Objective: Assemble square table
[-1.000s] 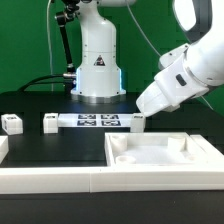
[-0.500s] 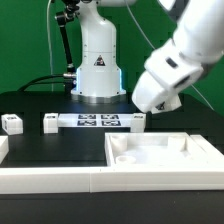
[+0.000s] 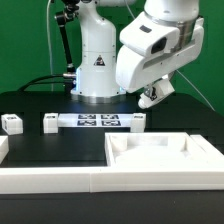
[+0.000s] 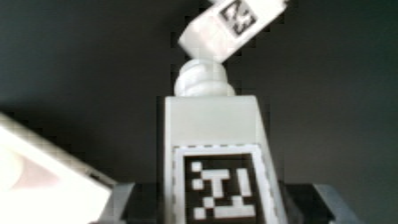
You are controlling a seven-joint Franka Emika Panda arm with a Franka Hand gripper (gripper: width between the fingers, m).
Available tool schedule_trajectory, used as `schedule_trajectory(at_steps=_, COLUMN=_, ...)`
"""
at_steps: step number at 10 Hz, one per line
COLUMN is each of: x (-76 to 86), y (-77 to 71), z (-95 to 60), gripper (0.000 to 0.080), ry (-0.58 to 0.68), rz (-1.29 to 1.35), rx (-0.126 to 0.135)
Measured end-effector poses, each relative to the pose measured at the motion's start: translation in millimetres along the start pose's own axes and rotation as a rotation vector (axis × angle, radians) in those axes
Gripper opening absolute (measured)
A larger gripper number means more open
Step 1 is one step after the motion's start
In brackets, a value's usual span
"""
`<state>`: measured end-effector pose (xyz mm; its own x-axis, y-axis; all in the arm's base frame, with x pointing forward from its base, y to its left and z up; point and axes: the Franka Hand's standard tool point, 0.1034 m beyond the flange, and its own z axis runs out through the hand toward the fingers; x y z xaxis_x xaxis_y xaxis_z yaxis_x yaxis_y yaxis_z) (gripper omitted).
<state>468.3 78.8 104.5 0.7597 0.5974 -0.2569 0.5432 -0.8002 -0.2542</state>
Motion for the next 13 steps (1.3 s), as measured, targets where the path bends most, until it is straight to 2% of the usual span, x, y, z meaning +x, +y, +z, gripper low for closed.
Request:
schedule_trajectory(at_steps=2, x=0.0, y=10.5, z=-2.9, gripper=0.0291, ry=0.125, rz=0.01, rx=-0.02)
schedule_trajectory(at_steps=4, x=-6.7, y=25.9, z=-20.6, gripper=0.0291, ry=0.186, rz=0.11, rx=0.021)
schedule_trajectory(at_steps=5, x=-6.0, y=29.7, z=-24.2, gripper=0.0291, ry=0.192, rz=0.15, rx=0.032)
schedule_trajectory(at_steps=6, x=-2.7, y=36.0, z=-24.4, gripper=0.0291, ry=0.248, rz=0.133, rx=0.005)
schedule_trajectory(at_steps=9, x=-3.9, y=34.7, z=-20.5, gripper=0.0291, ry=0.24, rz=0.151, rx=0.011)
schedule_trajectory(at_steps=10, x=1.2, y=33.5, z=-20.2, gripper=0.0291, ry=0.23, rz=0.193, rx=0.029)
schedule_trajectory(at_steps=11, x=13.0, y=34.8, z=-25.1, gripper=0.0291, ry=0.236, rz=0.191, rx=0.033)
schedule_trajectory(at_steps=13, x=36.9, y=36.0, z=-36.5, gripper=0.0291, ry=0.262, rz=0.173, rx=0.027)
